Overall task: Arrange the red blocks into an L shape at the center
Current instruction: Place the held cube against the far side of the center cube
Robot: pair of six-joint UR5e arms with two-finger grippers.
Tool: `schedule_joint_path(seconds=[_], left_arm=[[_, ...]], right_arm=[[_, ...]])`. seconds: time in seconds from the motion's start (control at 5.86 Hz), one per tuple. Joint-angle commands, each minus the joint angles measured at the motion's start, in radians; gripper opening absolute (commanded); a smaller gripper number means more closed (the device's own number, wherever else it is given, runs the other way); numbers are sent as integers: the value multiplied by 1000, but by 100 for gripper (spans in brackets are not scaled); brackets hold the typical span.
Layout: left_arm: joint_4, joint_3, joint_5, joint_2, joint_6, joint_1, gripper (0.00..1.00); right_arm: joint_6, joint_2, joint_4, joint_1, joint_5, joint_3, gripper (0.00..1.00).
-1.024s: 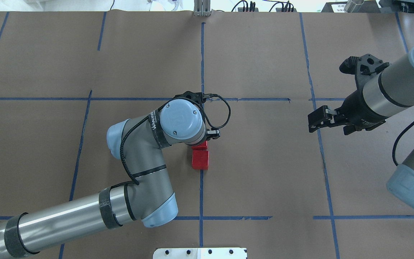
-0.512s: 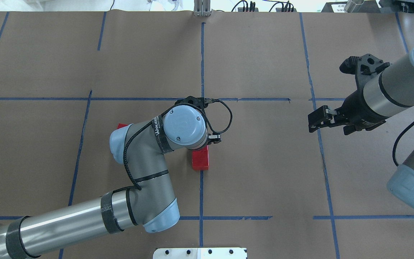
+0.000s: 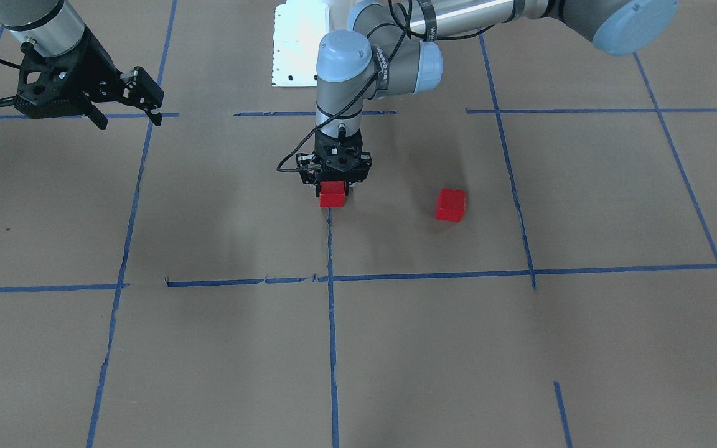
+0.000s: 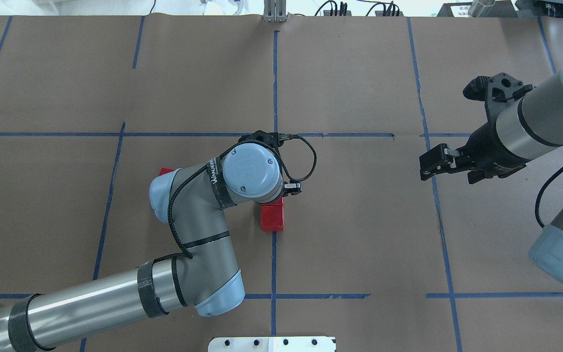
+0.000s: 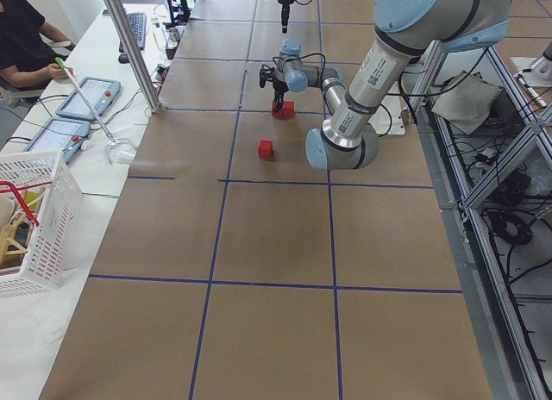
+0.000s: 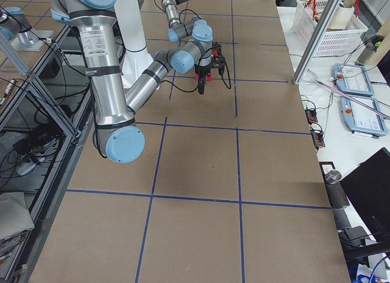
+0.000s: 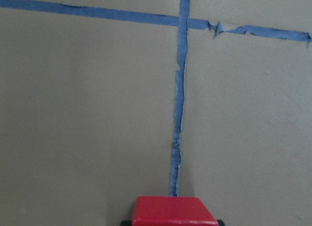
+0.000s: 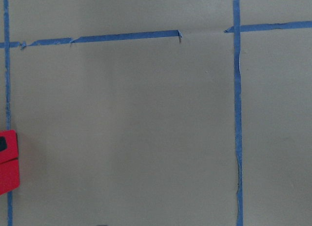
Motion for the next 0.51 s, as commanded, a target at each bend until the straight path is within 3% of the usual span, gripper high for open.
schedule_joint_path(seconds=[0.0, 0.17, 0.34], left_arm=[[-3, -4, 1, 4, 2, 0, 80], [-7, -7, 1, 4, 4, 0, 100], [-7, -8, 1, 4, 4, -2, 100]], right_arm=[[-1, 0, 0, 0, 0, -3, 100], [1, 0, 0, -2, 0, -4, 100], [1, 0, 0, -2, 0, -6, 100]])
